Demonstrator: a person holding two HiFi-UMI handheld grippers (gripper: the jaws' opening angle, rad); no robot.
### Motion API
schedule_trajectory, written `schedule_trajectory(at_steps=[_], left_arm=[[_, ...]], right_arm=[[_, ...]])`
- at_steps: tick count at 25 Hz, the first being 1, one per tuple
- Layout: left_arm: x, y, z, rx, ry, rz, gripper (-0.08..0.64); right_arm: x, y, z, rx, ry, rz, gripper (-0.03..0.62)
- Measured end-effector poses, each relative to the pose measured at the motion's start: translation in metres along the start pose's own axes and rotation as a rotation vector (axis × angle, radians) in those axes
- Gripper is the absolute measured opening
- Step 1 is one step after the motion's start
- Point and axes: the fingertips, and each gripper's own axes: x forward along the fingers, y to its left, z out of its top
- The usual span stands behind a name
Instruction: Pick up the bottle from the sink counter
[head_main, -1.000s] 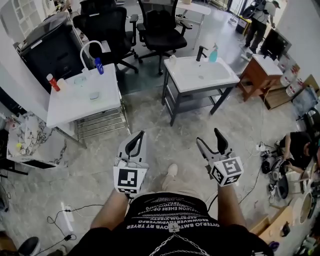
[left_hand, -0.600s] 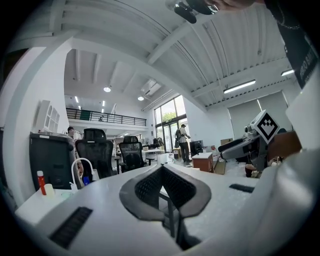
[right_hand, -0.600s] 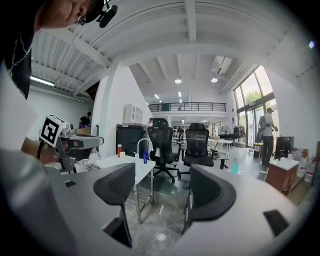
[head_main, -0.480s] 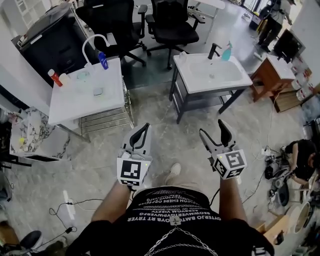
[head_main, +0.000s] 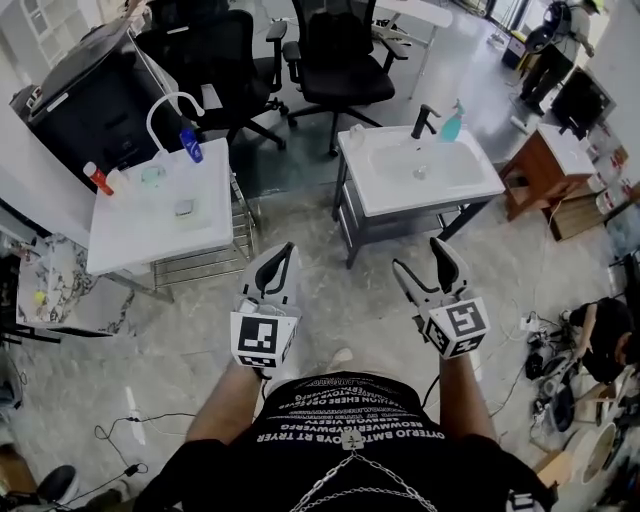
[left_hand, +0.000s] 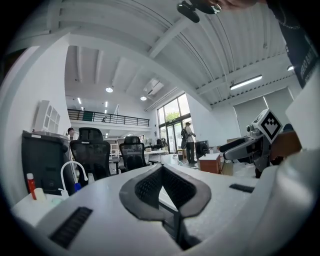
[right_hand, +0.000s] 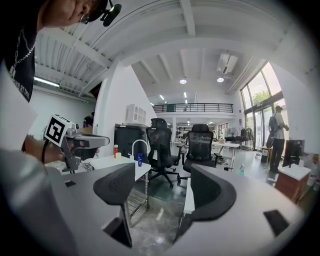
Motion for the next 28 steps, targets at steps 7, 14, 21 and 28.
schedule_trajectory(at_steps=[7,14,21,28], left_arm=[[0.065,-0.026,0.016,0.014,-0.015,-0.009,0.005],[0.094,-0.041,0.017,0.042,0.014,-0.001,0.005],[0.095,-0.049,0.016,0.053,0.037,-0.007,0.005],[0.11,-0.038,0.014,0.072,0.053,-0.013,0.005]], right_arm=[[0.012,-0.06,0.001,-0.02,-0.018,0.016,0.325],[0.017,-0.101,-0.009,-0.018,-0.018,0.016,0.325],[0.019,-0.103,-0.016,-0.011,0.003,0.035,0.325],[0.033,-0.108,-0.028,0.021,0.018,0.032,0.325]])
